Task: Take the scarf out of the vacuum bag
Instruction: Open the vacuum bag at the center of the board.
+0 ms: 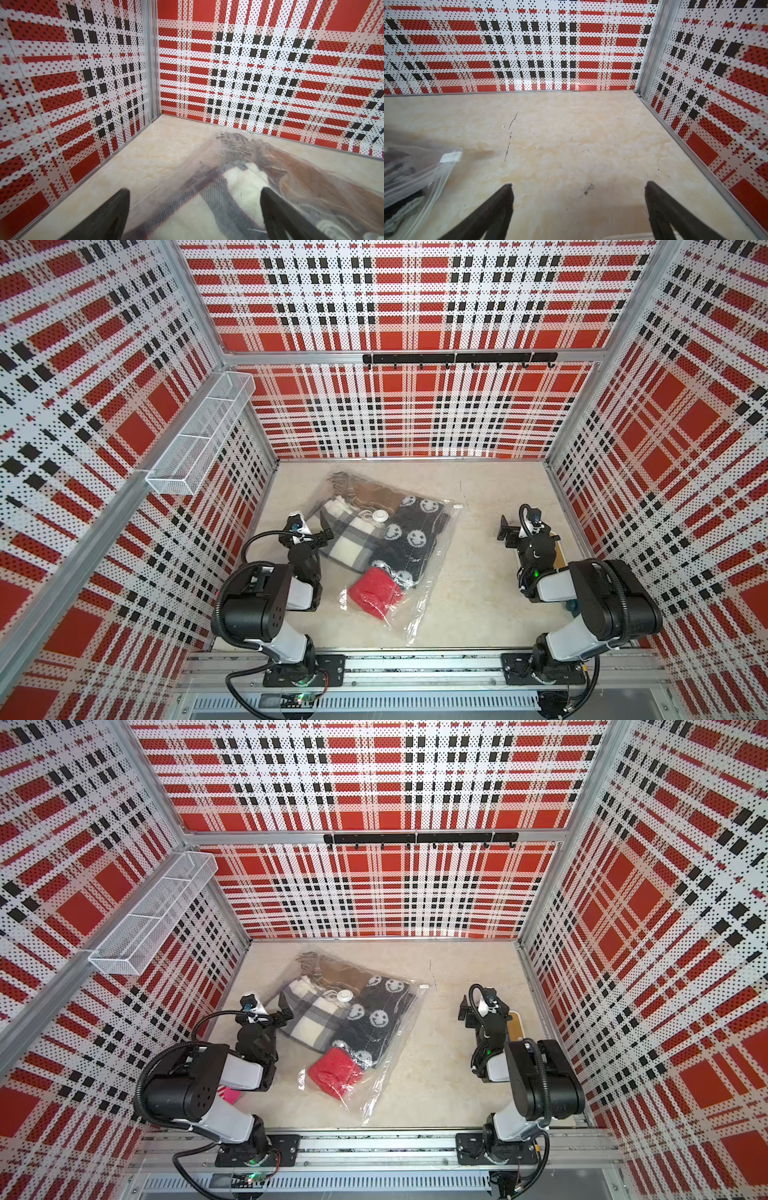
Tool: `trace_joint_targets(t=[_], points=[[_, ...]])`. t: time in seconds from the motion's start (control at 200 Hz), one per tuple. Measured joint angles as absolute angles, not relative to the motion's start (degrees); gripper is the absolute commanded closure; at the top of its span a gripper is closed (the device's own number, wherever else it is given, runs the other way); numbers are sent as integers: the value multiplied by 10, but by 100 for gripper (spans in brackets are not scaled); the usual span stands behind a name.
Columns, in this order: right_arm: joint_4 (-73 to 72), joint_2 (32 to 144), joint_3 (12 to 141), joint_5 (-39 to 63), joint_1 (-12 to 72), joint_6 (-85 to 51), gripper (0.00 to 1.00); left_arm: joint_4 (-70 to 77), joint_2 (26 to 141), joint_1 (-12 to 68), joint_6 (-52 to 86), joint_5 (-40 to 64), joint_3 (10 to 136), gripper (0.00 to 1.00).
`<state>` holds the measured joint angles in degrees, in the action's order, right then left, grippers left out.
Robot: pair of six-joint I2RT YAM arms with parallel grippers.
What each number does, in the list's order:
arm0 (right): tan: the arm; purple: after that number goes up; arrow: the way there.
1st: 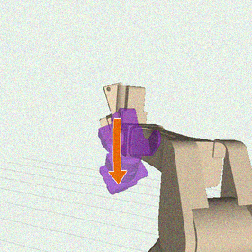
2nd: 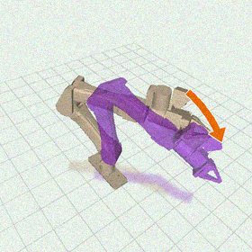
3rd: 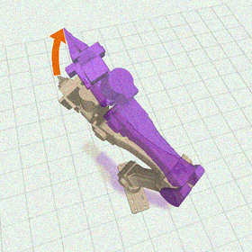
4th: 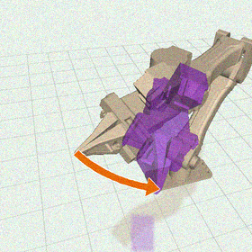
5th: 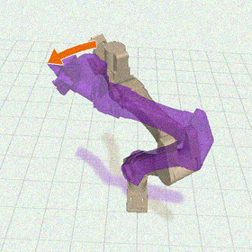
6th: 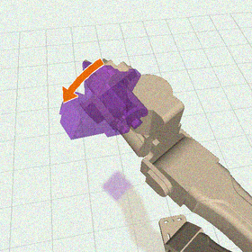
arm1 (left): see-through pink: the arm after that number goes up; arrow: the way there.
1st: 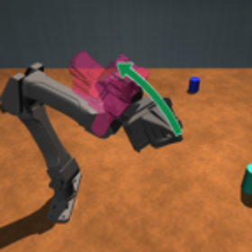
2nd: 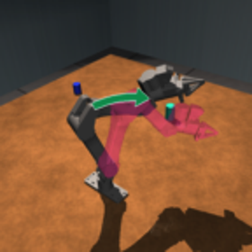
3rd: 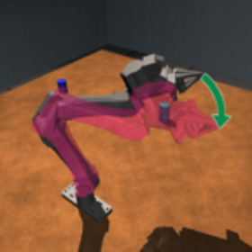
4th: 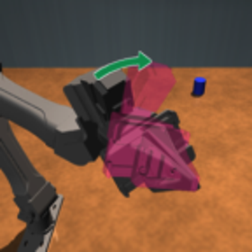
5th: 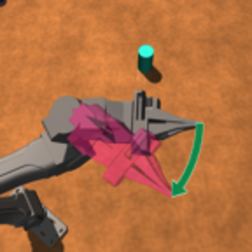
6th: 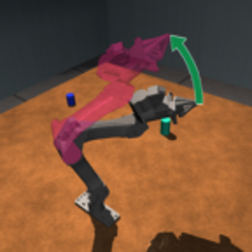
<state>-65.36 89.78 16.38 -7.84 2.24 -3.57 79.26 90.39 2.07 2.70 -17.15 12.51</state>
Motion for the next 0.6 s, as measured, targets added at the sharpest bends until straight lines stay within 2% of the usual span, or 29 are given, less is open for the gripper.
trace_joint_targets(t=[0.596], points=[[-654, 898, 164, -75, 22, -37, 0, 793, 904, 21, 27, -171, 125, 2]])
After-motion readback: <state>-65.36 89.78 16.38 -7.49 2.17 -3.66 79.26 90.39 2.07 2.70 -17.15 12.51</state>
